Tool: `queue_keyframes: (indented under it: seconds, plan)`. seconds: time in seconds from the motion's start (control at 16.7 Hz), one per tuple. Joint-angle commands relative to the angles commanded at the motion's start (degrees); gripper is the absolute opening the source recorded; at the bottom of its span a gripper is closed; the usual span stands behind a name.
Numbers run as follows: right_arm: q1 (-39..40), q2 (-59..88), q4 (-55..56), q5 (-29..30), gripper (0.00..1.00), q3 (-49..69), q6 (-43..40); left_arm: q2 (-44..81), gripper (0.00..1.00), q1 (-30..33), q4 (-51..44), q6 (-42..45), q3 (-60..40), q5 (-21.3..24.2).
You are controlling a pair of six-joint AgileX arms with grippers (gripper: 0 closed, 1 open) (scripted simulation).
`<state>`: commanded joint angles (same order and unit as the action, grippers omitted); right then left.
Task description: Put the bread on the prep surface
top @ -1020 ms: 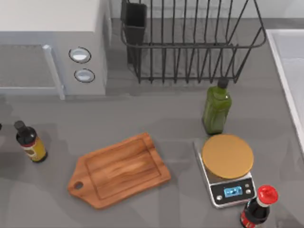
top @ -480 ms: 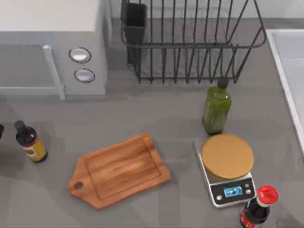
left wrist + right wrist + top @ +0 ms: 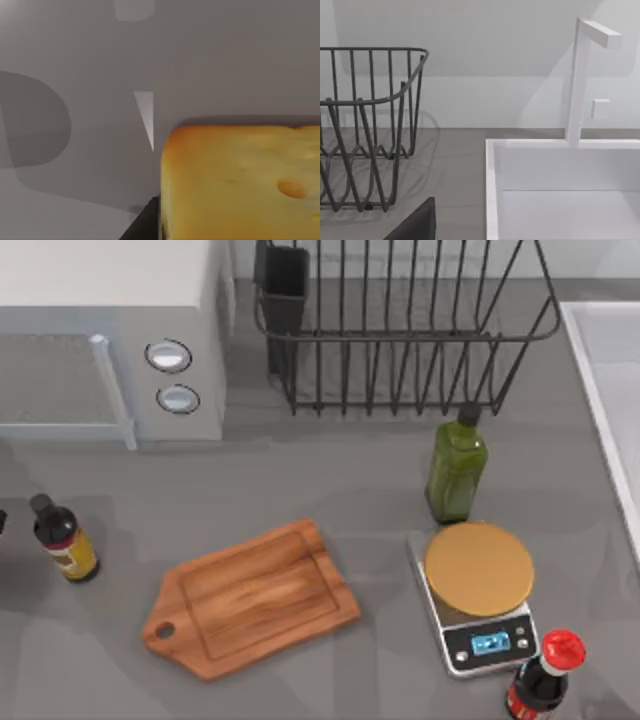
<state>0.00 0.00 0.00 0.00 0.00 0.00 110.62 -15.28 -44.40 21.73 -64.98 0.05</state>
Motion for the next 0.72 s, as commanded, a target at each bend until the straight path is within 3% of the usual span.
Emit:
queue_keyframes:
  seconds: [0.12, 0.18, 0.72]
  plan:
    - [0.0, 0.0, 0.0, 0.0, 1.0, 0.0, 0.0, 0.0, 0.02, 0.0, 0.0, 0.0, 0.0, 0.0]
    - [0.0, 0.0, 0.0, 0.0, 1.0, 0.0, 0.0, 0.0, 0.0, 0.0, 0.0, 0.0, 0.0, 0.0]
    - [0.0, 0.0, 0.0, 0.0, 1.0, 0.0, 0.0, -0.27, 0.0, -0.18, -0.05, 0.17, -0.02, 0.02]
